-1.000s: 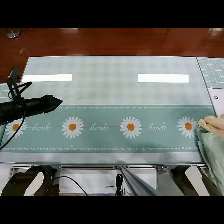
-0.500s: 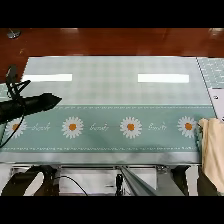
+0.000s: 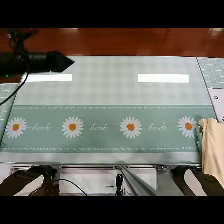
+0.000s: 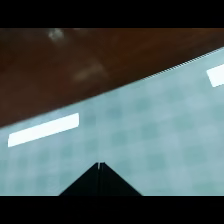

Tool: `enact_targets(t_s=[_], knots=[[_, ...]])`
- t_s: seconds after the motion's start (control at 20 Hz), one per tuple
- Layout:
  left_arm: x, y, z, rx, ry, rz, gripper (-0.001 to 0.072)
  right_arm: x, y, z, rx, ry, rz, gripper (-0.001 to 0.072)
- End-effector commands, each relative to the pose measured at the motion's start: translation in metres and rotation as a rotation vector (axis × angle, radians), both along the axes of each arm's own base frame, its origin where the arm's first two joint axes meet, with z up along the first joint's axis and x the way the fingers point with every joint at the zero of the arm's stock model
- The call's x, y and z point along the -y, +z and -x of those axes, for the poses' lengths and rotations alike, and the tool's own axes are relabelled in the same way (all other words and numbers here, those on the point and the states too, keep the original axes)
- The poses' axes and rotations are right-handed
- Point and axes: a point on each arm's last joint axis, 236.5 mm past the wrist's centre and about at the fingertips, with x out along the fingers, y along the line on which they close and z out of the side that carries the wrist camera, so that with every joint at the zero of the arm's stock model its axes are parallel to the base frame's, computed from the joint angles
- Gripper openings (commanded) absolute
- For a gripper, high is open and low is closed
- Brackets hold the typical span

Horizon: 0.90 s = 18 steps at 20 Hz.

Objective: Fold the shirts.

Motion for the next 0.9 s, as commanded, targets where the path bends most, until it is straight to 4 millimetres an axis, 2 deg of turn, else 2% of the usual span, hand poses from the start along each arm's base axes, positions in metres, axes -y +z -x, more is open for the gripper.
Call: enact_targets(t_s=[0.0,0.05,0.1,0.15,0.2,0.25,0.3,0.35,0.45,0.6,0.85], knots=[[0.017,-0.005,-0.012,0.051,-0.029,-0.28,0.0027,-0.109,-0.105,-0.007,-0.231,0.291,0.215,0.0018],[0.004,-0.033,-0.013,-0.018,0.027,-0.344,0.0027,-0.104,-0.152,-0.001,-0.374,0.26,0.293,0.0017],[-0.014,-0.069,-0.012,-0.109,0.094,-0.392,0.0028,-0.089,-0.191,0.007,-0.519,0.206,0.357,0.0018],[-0.034,-0.103,-0.007,-0.201,0.156,-0.421,0.0029,-0.077,-0.216,0.015,-0.621,0.193,0.406,0.0018],[-0.051,-0.135,0.002,-0.292,0.198,-0.434,0.0028,-0.068,-0.232,0.02,-0.689,0.188,0.431,0.0017],[-0.067,-0.162,0.012,-0.367,0.231,-0.448,0.0028,-0.064,-0.24,0.022,-0.718,0.182,0.423,0.0018],[-0.08,-0.179,0.018,-0.414,0.253,-0.46,0.0028,-0.065,-0.241,0.021,-0.72,0.185,0.414,0.0017],[-0.09,-0.186,0.02,-0.437,0.271,-0.464,0.0028,-0.066,-0.24,0.018,-0.701,0.2,0.426,0.0018],[-0.1,-0.187,0.018,-0.446,0.296,-0.461,0.0028,-0.067,-0.238,0.016,-0.686,0.228,0.448,0.0018],[-0.105,-0.191,0.027,-0.487,0.295,-0.476,0.0028,-0.067,-0.239,0.02,-0.703,0.219,0.436,0.0018],[-0.104,-0.191,0.027,-0.486,0.295,-0.475,0.0028,-0.067,-0.238,0.019,-0.698,0.219,0.435,0.0018]])
